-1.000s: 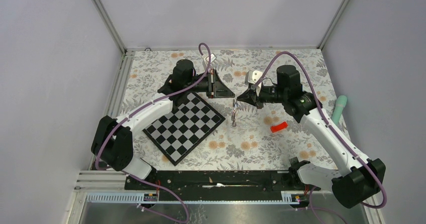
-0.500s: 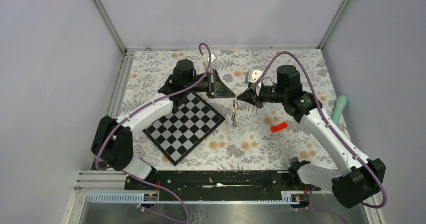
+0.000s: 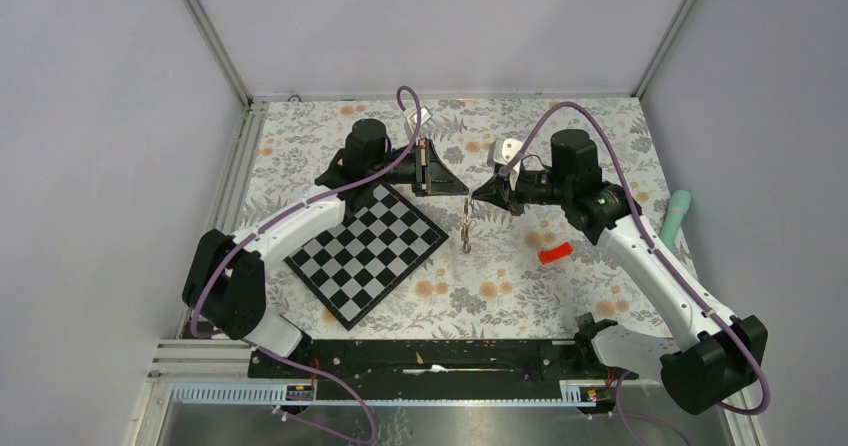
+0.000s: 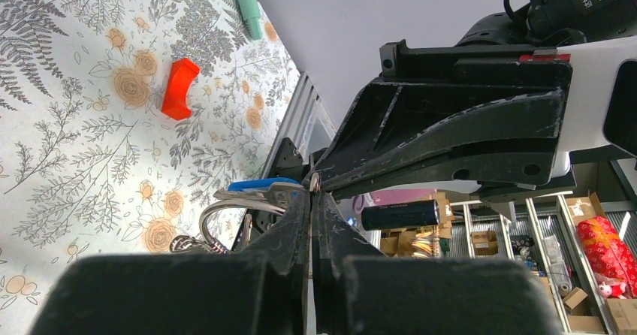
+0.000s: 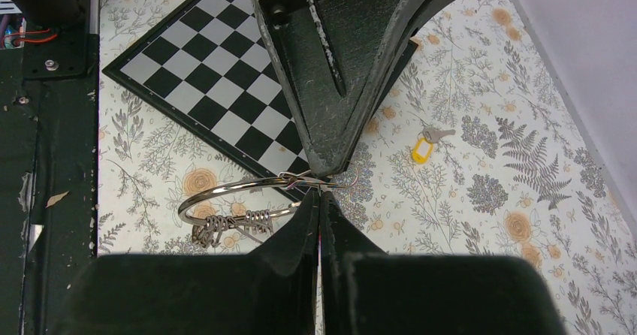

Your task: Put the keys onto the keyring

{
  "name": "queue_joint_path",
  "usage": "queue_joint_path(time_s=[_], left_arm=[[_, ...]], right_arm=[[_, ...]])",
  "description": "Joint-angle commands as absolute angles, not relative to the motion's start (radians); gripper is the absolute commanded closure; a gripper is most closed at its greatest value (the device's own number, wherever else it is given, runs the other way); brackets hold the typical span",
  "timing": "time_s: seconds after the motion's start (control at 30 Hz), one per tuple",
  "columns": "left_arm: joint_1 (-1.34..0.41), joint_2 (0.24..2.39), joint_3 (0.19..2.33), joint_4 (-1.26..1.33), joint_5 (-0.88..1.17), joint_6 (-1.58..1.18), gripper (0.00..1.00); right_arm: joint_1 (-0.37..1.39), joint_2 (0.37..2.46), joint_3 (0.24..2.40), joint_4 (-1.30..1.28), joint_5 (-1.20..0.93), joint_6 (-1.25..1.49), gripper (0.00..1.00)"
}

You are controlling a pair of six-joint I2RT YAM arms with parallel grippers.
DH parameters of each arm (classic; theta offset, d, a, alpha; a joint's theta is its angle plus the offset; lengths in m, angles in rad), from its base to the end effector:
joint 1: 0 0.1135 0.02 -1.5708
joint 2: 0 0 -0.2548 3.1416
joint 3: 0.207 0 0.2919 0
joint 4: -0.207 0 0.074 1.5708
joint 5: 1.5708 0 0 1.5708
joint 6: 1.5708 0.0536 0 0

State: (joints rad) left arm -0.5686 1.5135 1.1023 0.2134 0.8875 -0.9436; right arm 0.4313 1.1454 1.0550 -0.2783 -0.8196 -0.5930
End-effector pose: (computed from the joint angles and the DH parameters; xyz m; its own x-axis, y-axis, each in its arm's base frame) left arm 0.3121 -0.2488 0.2875 -0.8912 -0.0371 -0.4520 0.4415 0.1576 -0.8833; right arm 0.2633 0.1643 0.3397 0.2341 -0.3122 -0.9207 -0.9332 0.1936 -0.3029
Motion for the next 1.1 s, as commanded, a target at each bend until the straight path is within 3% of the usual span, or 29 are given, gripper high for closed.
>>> queue_joint_path(time_s=[0.0,1.07], left_arm=[[-0.575,1.514,1.1,0.282,0.903,-0.953,1.0],[-0.601,1.531,1.103,0.275,0.904,-0.938,1.0]], right_arm=[[0.439,1.131,1.07,-0.234,-0.811,-0.577,1.0],[0.44,1.139,1.077,-0.212,-0.808,-0.541,1.0]])
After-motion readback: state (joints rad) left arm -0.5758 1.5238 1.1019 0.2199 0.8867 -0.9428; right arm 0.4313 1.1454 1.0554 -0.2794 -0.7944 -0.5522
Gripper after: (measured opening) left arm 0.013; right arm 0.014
